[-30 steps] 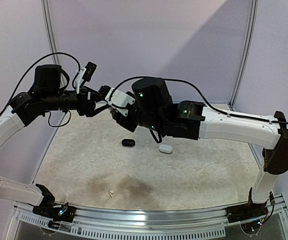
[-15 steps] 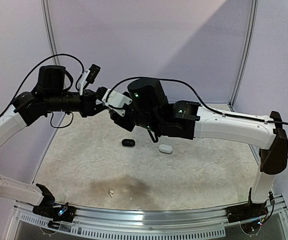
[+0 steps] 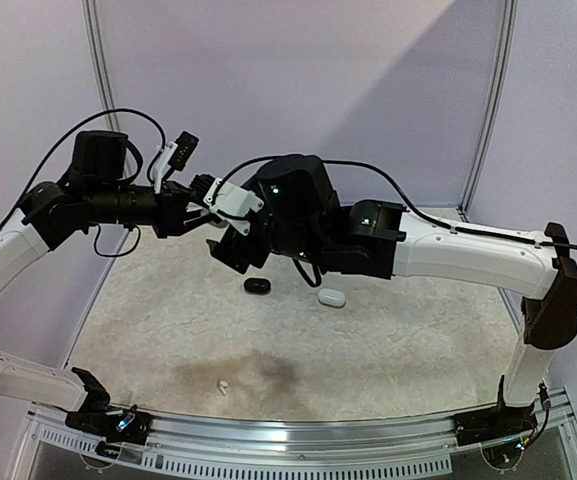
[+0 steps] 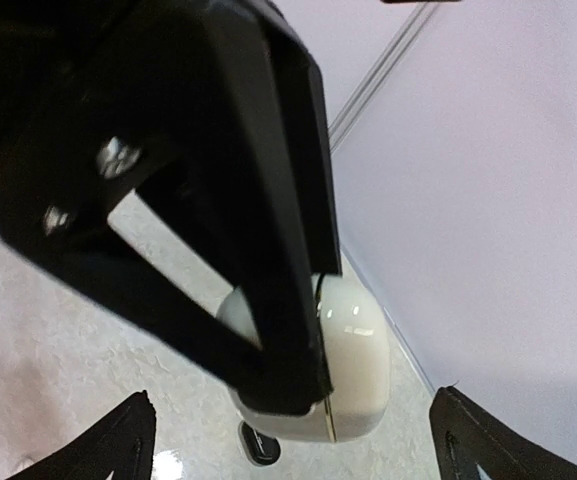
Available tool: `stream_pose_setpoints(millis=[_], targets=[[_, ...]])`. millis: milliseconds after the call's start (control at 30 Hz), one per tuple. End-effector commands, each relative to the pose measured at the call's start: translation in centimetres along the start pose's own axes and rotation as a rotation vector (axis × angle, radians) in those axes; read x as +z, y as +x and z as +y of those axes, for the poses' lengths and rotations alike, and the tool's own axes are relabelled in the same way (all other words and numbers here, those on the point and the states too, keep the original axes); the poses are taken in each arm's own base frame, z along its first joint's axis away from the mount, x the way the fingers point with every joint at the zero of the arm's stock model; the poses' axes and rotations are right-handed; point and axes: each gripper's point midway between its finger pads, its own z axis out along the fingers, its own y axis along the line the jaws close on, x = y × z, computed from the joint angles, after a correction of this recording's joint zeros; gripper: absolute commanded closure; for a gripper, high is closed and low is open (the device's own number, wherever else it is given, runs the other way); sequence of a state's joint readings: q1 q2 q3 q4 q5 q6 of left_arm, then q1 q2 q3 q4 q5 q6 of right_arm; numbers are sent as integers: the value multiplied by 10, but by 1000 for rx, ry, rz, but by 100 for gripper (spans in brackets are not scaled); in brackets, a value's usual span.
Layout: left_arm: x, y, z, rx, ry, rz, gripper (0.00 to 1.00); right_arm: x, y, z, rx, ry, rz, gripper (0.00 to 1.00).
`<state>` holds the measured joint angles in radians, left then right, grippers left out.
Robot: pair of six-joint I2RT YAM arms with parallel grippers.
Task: Insert the wireless bluetooth earbuds into the charging case
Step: Pass from the right arm to the left, then pass from the left arm to the right
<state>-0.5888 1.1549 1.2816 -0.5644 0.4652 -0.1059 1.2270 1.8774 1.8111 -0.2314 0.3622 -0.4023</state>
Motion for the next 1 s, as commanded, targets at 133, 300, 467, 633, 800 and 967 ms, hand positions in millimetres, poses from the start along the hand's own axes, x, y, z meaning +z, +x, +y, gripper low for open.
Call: stream_pose_setpoints(millis=[133, 300, 467, 633, 800, 967], targets=[[-41, -18, 2, 2, -16, -110, 100, -37, -15, -1, 162, -205, -43, 1], [-67, -25, -2, 12, 0, -189, 100, -55, -27, 11, 281, -442, -100, 1], [-87, -25, -32, 63, 118, -261, 100, -71, -52, 16, 405, -592, -224, 3], [-100, -24, -61, 97, 258, -309, 100, -72, -72, 20, 513, -669, -293, 11], [-105, -22, -71, 94, 316, -355, 100, -69, -84, 31, 599, -770, -321, 22], [-107, -16, -76, 93, 345, -364, 100, -66, -93, 43, 649, -823, -310, 27]])
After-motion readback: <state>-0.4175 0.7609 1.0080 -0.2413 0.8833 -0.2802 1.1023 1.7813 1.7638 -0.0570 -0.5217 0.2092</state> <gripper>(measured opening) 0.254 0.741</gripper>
